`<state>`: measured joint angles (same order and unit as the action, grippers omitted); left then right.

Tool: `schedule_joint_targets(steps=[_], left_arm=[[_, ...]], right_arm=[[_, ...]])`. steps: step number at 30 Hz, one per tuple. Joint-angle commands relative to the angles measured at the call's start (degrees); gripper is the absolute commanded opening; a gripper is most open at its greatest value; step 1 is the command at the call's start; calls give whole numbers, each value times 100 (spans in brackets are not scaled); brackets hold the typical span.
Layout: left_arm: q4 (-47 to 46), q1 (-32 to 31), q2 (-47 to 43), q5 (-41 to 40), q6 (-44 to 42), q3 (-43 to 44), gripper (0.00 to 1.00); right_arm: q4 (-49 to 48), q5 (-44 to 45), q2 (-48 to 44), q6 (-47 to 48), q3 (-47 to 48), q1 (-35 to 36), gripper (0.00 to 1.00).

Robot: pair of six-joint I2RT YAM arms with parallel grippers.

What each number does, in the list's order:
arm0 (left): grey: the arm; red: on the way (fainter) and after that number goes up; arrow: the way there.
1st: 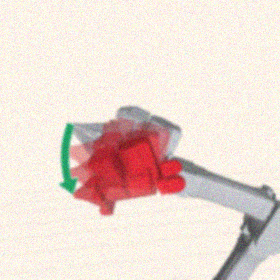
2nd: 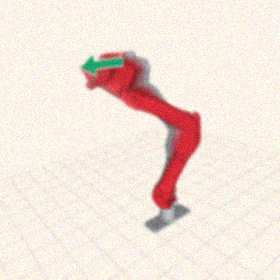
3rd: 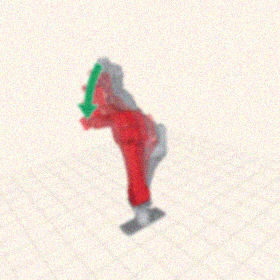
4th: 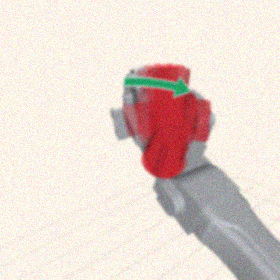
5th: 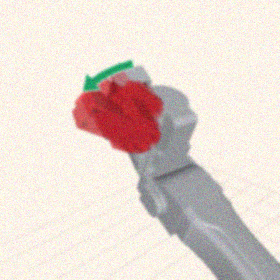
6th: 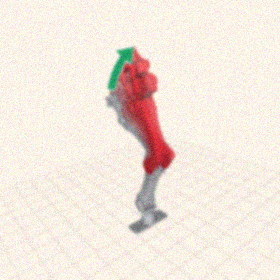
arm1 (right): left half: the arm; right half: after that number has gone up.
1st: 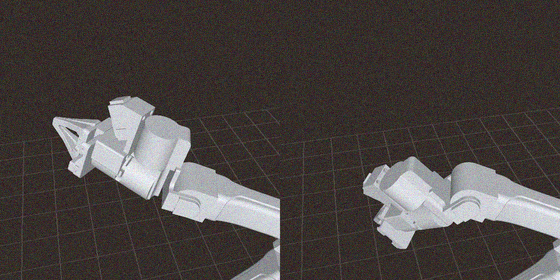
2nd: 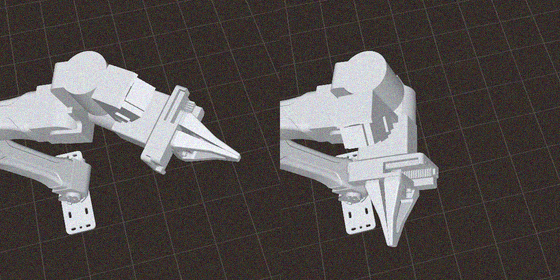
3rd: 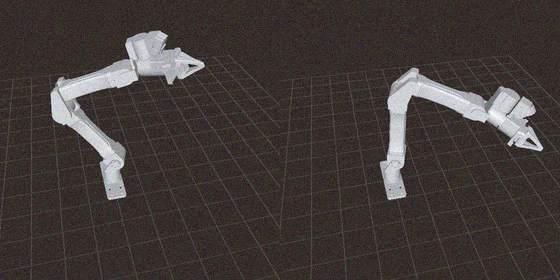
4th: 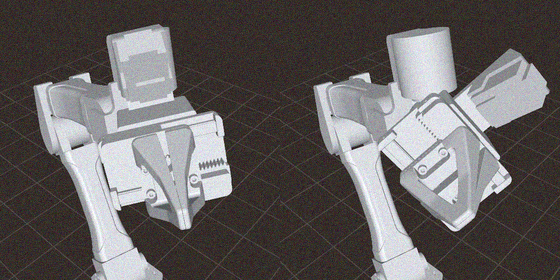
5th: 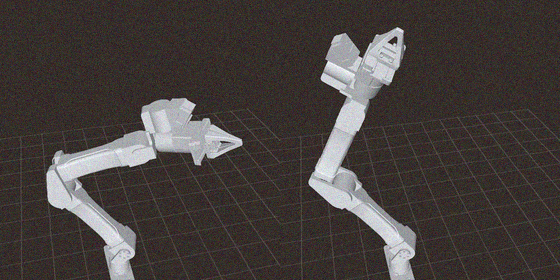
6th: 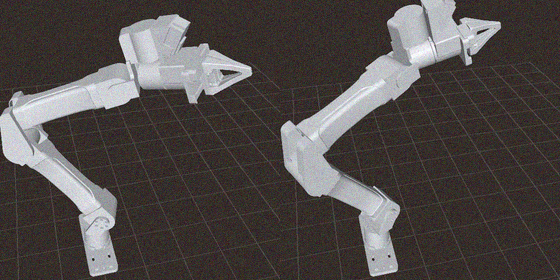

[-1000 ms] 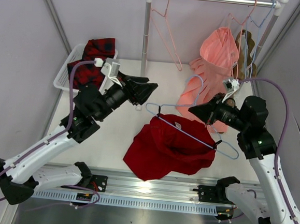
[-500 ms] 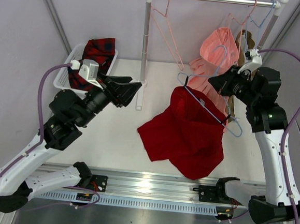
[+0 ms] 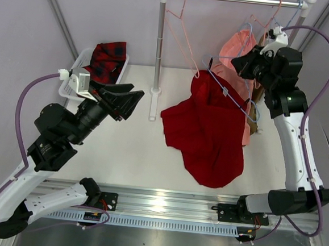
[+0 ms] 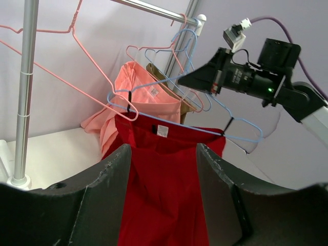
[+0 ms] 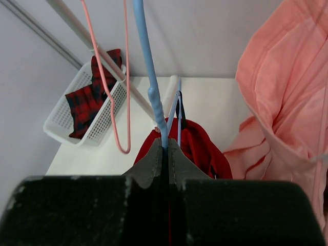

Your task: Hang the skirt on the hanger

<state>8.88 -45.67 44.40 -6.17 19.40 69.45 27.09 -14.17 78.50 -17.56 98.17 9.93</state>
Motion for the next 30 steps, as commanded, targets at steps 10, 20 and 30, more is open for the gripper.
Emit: schedule_joint_targets(steps=[10, 20, 30], left_arm=[[192, 14, -177, -51, -129, 192, 58], [333, 14, -90, -68, -182, 227, 57], [377, 23, -63, -68, -138, 165, 57]], right_arm=[[-2093, 757, 1070, 315, 1714, -27, 0], [-1910, 1189, 2292, 578, 2953, -88, 0], [-1979, 1013, 2434, 534, 2427, -246, 0]])
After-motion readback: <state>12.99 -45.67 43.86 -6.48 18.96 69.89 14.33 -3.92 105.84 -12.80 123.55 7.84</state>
